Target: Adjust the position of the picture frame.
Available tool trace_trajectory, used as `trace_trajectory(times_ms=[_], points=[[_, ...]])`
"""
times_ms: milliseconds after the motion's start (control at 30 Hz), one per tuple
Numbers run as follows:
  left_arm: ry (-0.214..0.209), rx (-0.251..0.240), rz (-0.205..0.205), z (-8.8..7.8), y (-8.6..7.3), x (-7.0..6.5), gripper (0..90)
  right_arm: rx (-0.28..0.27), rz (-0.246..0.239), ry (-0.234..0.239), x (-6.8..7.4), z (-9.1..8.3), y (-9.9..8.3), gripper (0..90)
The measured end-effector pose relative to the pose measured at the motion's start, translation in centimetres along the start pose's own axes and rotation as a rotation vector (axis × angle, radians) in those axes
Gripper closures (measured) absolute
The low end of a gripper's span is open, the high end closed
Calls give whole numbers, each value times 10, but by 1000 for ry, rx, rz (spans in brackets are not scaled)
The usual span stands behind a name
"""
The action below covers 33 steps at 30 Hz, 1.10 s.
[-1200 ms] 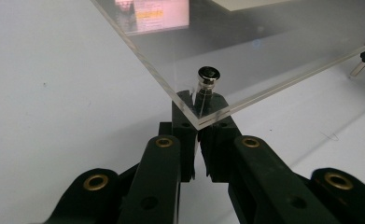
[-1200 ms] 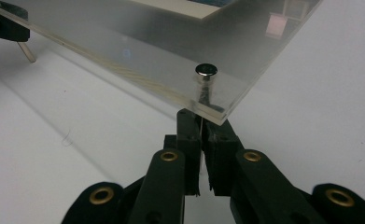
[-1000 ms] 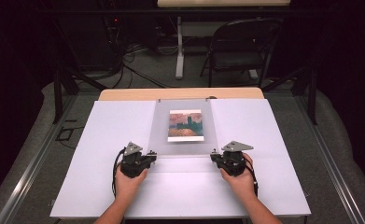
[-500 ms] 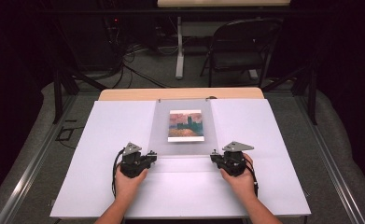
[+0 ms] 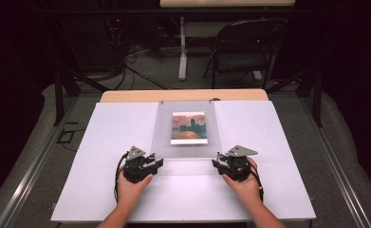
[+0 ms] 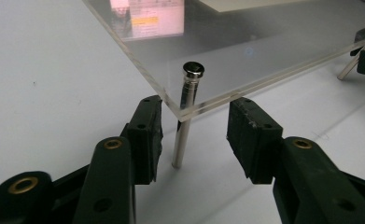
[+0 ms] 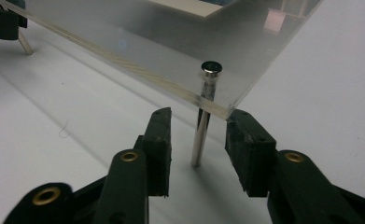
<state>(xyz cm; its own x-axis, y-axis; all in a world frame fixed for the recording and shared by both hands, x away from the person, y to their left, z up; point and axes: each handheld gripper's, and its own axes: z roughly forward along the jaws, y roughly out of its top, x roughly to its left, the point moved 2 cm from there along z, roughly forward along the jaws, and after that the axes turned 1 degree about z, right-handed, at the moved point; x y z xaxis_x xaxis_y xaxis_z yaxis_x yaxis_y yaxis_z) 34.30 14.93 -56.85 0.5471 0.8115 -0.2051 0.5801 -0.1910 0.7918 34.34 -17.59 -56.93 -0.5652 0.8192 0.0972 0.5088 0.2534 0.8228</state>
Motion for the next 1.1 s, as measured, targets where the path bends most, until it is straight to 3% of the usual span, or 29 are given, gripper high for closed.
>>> trace_trajectory(times_ms=[133, 367, 733, 867, 1100], points=[[15, -7, 10, -1, -1, -2, 472, 3, 3, 2, 0, -1, -2, 536], [7, -10, 17, -4, -1, -3, 435, -11, 2, 7, -1, -3, -2, 471], [-3, -2, 22, -10, -2, -7, 395, -1, -18, 9, 2, -6, -3, 463], [13, -10, 28, -15, -2, -6, 373, 8, -30, 1, 3, -10, -4, 448], [-24, -17, -30, -30, -6, -1, 370, 41, -50, -14, 7, -21, -7, 429]])
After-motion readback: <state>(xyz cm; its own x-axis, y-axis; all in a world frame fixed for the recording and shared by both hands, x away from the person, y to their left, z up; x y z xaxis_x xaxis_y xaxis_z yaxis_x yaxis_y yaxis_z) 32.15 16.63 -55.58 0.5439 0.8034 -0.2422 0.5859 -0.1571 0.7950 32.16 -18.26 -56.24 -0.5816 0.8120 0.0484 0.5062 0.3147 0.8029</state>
